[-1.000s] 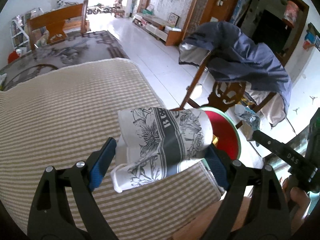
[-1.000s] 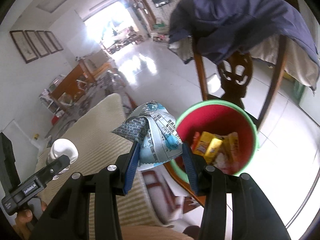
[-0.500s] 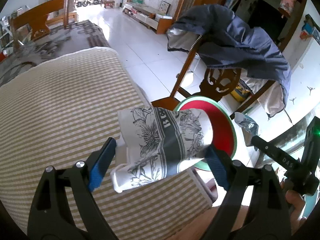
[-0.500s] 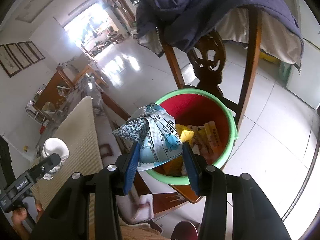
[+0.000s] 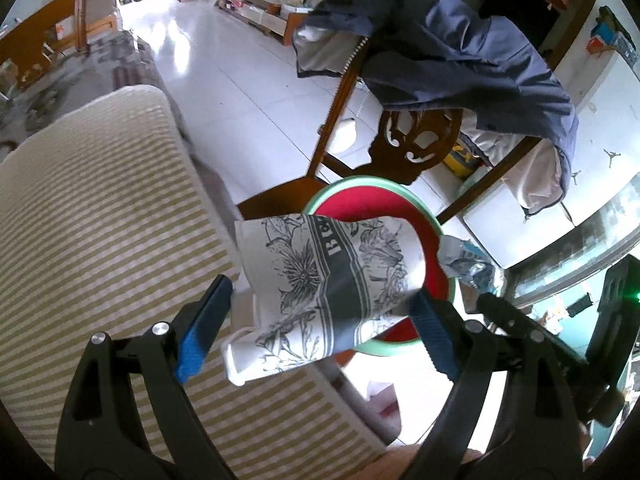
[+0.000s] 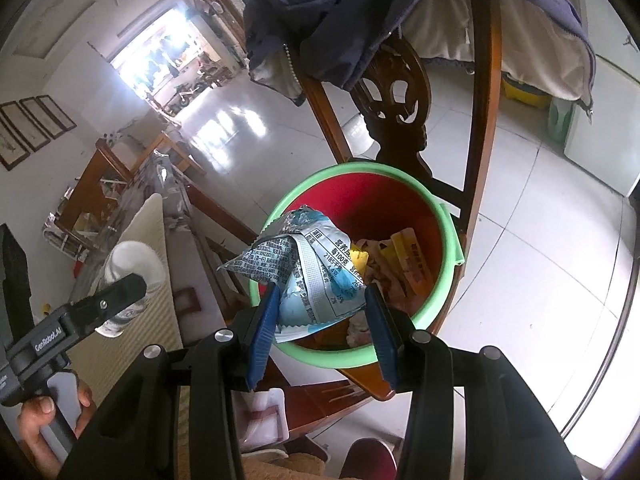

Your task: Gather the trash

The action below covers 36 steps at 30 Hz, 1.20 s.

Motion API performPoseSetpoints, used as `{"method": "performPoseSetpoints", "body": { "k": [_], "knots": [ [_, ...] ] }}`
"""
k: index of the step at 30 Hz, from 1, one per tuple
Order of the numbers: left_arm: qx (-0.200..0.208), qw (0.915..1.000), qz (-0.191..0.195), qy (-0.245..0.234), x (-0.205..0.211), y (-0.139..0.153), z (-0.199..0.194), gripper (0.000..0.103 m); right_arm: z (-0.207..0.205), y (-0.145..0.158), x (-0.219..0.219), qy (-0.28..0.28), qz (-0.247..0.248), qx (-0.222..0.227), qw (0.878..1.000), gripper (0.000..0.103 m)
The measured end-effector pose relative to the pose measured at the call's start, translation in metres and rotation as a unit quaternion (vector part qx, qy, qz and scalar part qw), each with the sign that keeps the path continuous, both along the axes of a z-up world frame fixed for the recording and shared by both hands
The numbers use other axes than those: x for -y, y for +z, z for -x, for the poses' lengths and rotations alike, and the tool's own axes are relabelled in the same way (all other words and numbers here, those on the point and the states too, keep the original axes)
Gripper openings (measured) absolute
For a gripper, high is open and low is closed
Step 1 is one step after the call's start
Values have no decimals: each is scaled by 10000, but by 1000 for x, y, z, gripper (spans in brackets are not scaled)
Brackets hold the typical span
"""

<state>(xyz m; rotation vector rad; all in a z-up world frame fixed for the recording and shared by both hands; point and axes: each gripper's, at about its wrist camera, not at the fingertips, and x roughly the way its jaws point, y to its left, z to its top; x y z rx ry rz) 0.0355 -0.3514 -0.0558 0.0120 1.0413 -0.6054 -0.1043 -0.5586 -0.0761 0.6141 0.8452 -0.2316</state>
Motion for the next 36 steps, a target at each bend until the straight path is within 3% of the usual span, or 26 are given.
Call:
{"method": "performPoseSetpoints", "body": {
  "k": [16, 17, 18, 19, 22, 29, 33, 36],
  "knots": [
    [-100, 9990, -86, -433, 48, -7, -5, 85, -18, -9, 19, -225, 193, -30, 9996, 44],
    [-99, 9991, -106, -409, 47, -7, -6, 85, -20, -10, 19, -237, 262, -41, 9994, 53],
    [-104, 9992, -117, -378, 47, -7, -7, 88, -24, -12, 20, -228, 297, -62, 9993, 71],
    [-116, 9993, -97, -340, 45, -6, -8, 92, -29, -15, 21, -221, 308, -122, 9992, 76],
    [-32, 9996, -39, -271, 38, 0, -7, 94, -33, -17, 21, -230, 270, -188, 9992, 76],
    [575, 9977, 91, 350, -19, 33, 6, 97, -26, 30, -22, 129, 851, 305, 9958, 77],
    [1201, 9886, 227, 878, -71, 68, 24, 97, -25, 71, -62, 510, 1212, 847, 9877, 83],
    [1423, 9836, 292, 1068, -102, 86, 36, 97, -23, 102, -93, 777, 1171, 1383, 9804, 88]
  ]
}}
